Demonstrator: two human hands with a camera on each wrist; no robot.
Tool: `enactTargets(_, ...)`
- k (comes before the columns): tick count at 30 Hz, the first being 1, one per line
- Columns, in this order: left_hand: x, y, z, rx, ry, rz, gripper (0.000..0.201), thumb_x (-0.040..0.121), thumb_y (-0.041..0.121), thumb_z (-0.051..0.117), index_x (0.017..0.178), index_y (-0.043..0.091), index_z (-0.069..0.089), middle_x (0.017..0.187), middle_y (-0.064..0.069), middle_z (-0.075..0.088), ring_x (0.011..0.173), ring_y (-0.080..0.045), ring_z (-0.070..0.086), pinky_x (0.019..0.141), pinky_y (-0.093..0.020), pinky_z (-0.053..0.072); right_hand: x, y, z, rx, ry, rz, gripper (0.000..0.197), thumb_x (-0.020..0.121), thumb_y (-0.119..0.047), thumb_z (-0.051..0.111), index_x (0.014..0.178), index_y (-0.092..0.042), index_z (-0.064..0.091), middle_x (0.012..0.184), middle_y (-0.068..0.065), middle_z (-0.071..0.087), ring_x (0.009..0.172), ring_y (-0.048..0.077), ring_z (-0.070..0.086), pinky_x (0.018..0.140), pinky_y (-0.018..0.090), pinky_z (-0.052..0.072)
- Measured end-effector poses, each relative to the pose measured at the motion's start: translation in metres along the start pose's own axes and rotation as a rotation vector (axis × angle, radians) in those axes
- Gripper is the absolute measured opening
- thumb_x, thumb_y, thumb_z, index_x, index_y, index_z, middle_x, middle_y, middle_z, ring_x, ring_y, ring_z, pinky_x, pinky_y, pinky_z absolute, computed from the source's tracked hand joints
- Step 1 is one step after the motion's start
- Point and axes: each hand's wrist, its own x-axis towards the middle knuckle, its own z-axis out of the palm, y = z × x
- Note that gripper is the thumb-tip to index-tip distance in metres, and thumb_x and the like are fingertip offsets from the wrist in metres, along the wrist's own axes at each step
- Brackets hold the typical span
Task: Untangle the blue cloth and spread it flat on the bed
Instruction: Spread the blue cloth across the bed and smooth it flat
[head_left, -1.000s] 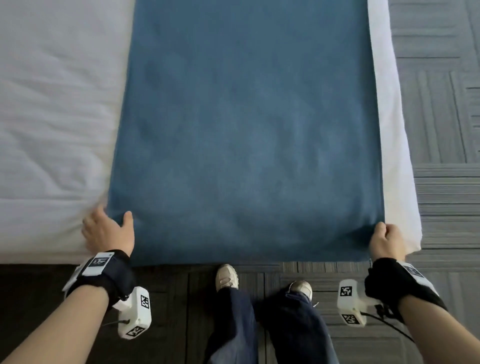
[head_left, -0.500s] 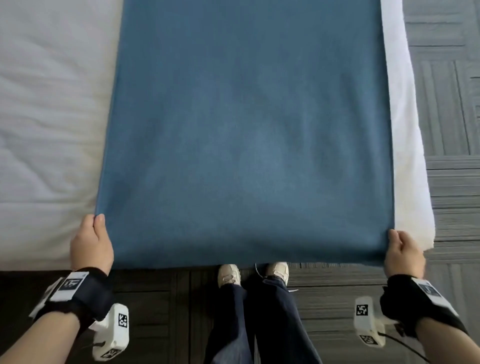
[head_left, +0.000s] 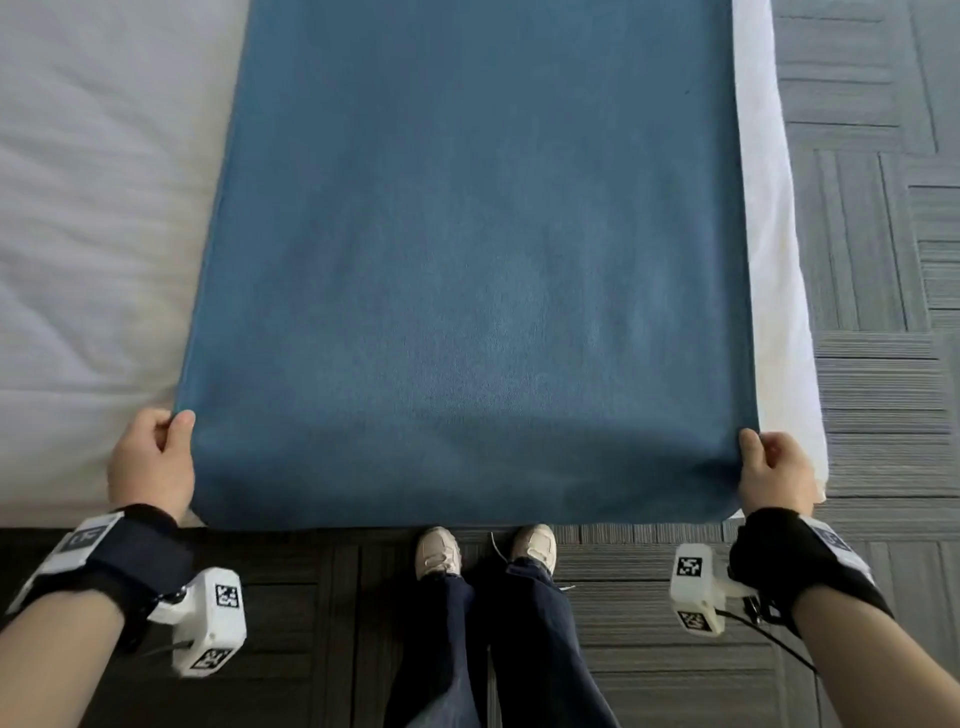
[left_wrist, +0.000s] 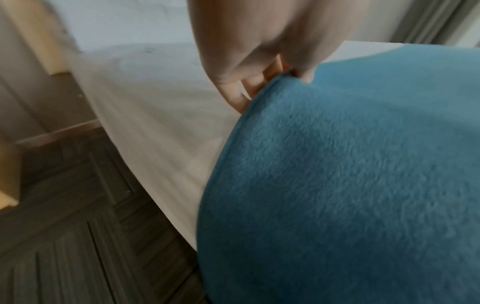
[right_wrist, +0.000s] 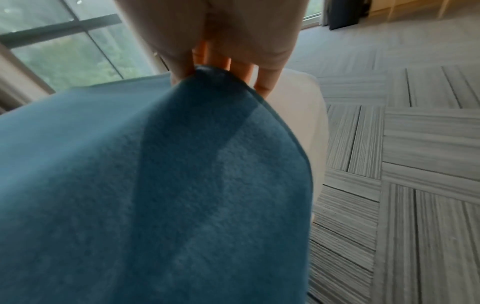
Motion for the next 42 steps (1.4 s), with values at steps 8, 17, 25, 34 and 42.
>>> enactTargets(8,-0.020,-0.019,-0.001,0.064,-0.063,-0.087,0.025,0.094,0.028,0.049,0.098,0.004,0.056,0.106,-0.029,0.063,0.099,-0.045,0.056,0.085,-0.048,0.043,-0.016,0.013,-0.007,-0.027,-0.180,0.070,0.024,0.094,-0.018,0.050,0.093,0.004,0.057,0.088,0.022,0.061,0.081,0.032,0.054,0.073,0.034,0.035)
enactTargets(17,0.027,0.028,0.009,-0.025,-0.004,-0.045,0.038,0.093,0.028,0.049,0.108,-0.006,0.060,0.112,-0.034,0.061,0.106,-0.047,0.055,0.091,-0.048,0.042,0.018,-0.031,0.000,-0.039,-0.072,0.118,0.033,0.094,-0.027,0.045,0.103,0.000,0.061,0.108,0.024,0.063,0.101,0.038,0.056,0.081,0.035,0.038)
enactTargets(25,-0.001,0.003,0.005,0.055,0.012,-0.123,0.033,0.093,0.028,0.049,0.098,-0.004,0.060,0.104,-0.033,0.063,0.099,-0.049,0.055,0.083,-0.049,0.043,-0.011,-0.008,-0.007,-0.065,-0.124,0.164,0.029,0.095,-0.021,0.048,0.097,0.006,0.059,0.103,0.030,0.064,0.096,0.040,0.058,0.081,0.039,0.041)
enactTargets(34,0.022,0.029,-0.002,0.019,-0.046,-0.084,0.029,0.091,0.024,0.054,0.102,-0.002,0.062,0.110,-0.028,0.065,0.105,-0.045,0.057,0.090,-0.047,0.043,0.019,-0.047,-0.008,-0.154,-0.124,0.081,0.028,0.093,-0.024,0.051,0.104,0.000,0.061,0.110,0.025,0.065,0.104,0.040,0.057,0.088,0.037,0.042)
enactTargets(42,0.025,0.046,-0.004,0.088,-0.088,-0.156,0.022,0.086,0.012,0.058,0.098,-0.004,0.063,0.107,-0.031,0.064,0.103,-0.047,0.057,0.087,-0.048,0.044,0.019,-0.067,-0.007,-0.254,-0.074,0.141,0.025,0.088,-0.016,0.055,0.106,0.002,0.057,0.114,0.029,0.059,0.107,0.042,0.054,0.088,0.041,0.042)
